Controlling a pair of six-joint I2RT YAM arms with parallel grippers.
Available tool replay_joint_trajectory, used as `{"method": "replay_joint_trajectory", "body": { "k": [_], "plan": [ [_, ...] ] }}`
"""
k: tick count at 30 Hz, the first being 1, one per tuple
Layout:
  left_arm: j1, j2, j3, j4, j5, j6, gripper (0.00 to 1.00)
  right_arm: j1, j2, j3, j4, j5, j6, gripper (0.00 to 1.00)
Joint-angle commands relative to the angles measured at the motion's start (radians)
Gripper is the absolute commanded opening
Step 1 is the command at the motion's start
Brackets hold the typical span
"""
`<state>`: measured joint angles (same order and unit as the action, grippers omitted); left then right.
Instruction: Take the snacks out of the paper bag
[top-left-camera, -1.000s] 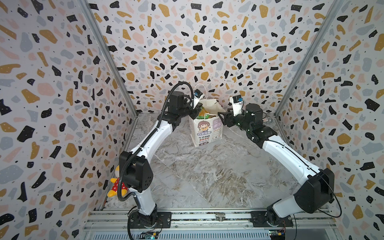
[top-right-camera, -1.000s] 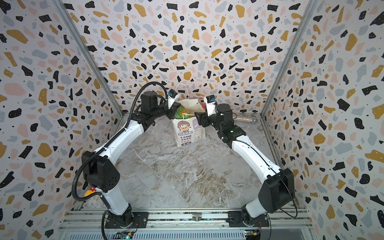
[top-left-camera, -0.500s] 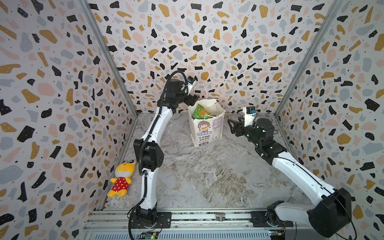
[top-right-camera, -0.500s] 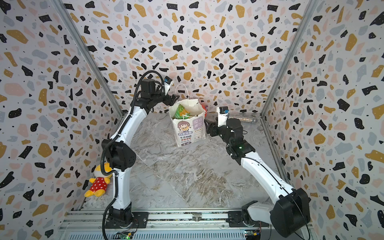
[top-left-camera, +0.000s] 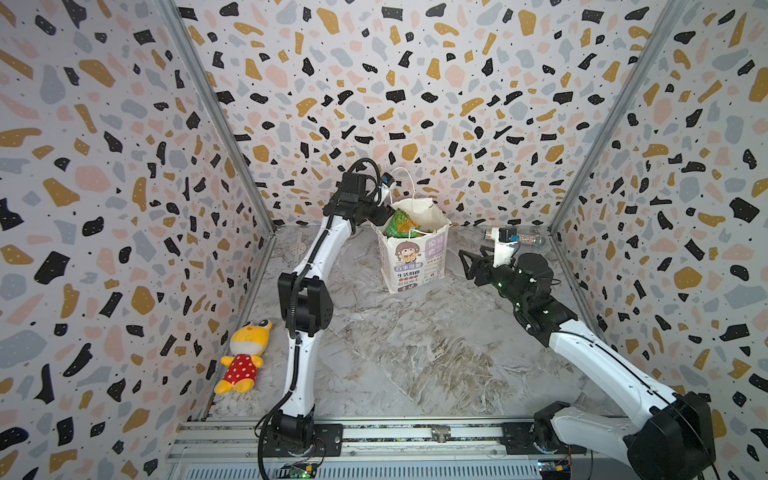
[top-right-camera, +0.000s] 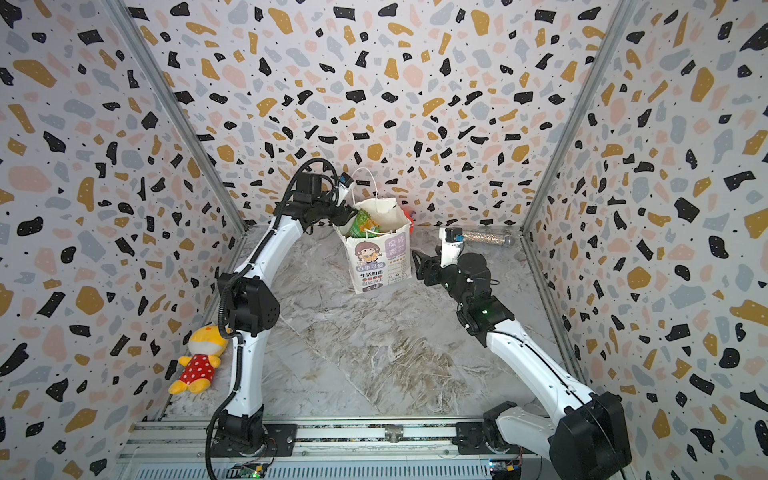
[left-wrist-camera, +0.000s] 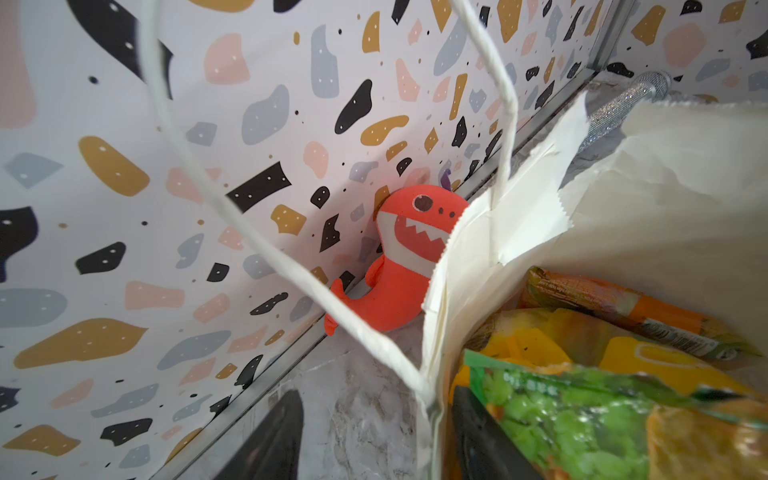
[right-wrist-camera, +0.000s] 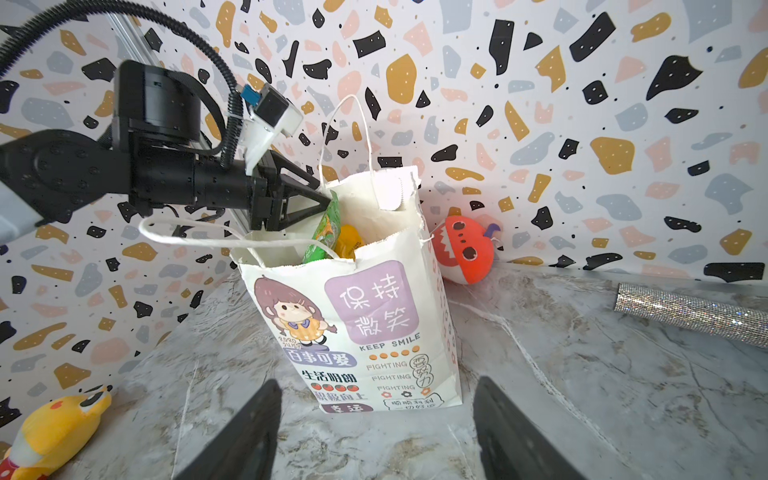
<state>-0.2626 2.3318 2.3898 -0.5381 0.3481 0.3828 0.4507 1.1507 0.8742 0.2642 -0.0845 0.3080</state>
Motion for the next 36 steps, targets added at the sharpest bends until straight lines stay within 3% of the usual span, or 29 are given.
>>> {"method": "replay_joint_trajectory", "body": {
  "k": [1, 6, 16, 26, 36],
  "plan": [
    [-0.001, 0.027, 0.035, 0.018, 0.02, 0.007, 0.57, -0.002, 0.011, 0.009, 0.025, -0.018, 0.011, 0.74],
    [-0.019, 0.046, 0.055, 0.058, 0.062, -0.002, 0.54, -0.001, 0.027, 0.021, 0.032, -0.03, 0.02, 0.74],
    [-0.062, 0.008, 0.011, 0.091, 0.082, 0.033, 0.0, -0.001, 0.042, 0.026, 0.042, -0.018, 0.025, 0.74],
    [-0.102, -0.192, -0.211, 0.174, 0.126, 0.096, 0.0, -0.002, 0.028, -0.007, 0.049, 0.024, 0.008, 0.74],
    [-0.163, -0.392, -0.463, 0.205, 0.148, 0.254, 0.0, -0.002, 0.021, 0.009, 0.01, 0.018, -0.01, 0.74]
  ]
}}
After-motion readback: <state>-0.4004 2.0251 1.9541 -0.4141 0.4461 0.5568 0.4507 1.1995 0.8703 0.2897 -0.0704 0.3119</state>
